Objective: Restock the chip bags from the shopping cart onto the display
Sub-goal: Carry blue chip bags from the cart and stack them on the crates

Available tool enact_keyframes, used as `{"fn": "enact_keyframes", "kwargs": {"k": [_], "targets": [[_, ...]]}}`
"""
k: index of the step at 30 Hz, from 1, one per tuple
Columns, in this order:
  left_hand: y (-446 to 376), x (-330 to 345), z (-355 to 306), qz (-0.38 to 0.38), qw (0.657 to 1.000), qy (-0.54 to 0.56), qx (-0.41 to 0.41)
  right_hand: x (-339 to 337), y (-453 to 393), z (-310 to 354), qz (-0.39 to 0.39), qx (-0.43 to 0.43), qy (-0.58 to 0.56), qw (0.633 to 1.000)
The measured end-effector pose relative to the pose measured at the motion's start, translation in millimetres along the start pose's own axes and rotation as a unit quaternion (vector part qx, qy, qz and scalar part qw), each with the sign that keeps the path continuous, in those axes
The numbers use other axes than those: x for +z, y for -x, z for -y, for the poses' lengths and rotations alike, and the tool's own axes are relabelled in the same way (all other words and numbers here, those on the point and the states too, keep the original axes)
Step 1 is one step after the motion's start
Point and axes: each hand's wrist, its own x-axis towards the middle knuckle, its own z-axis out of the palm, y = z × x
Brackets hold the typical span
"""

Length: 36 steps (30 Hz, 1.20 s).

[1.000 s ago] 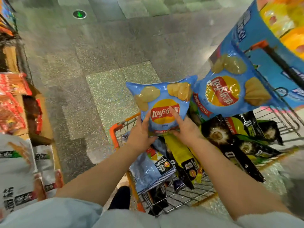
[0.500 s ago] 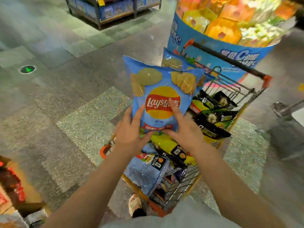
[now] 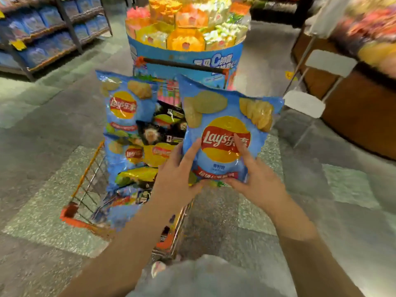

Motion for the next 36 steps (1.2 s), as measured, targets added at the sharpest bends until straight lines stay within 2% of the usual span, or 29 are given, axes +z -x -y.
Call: {"fn": "enact_keyframes", "kwargs": {"k": [7,12,22,29,36], "targets": [[11,72,-135,0.110,0.989,0.050,0.081,-73,149,-77,-0.043,0.138,0.042,0.989],[8,126,-225,0.208,0.959,0.111,0.155,-108,238,-125,-0.099,0.229,0.041,0.968],[-25,224,-347,0.304,0.896,0.167,0.277,-150,329,-199,-0.214,0.377,0.016,0.901],[-64,320,-438,0.376,0.827,0.197,0.369,-182,362,-278,-0.244,0.501,0.037,0.829],[-133,399,-556,0.418,0.712,0.271,0.496,-244,382,-338,-0.336,0.578,0.032,0.743]]}}
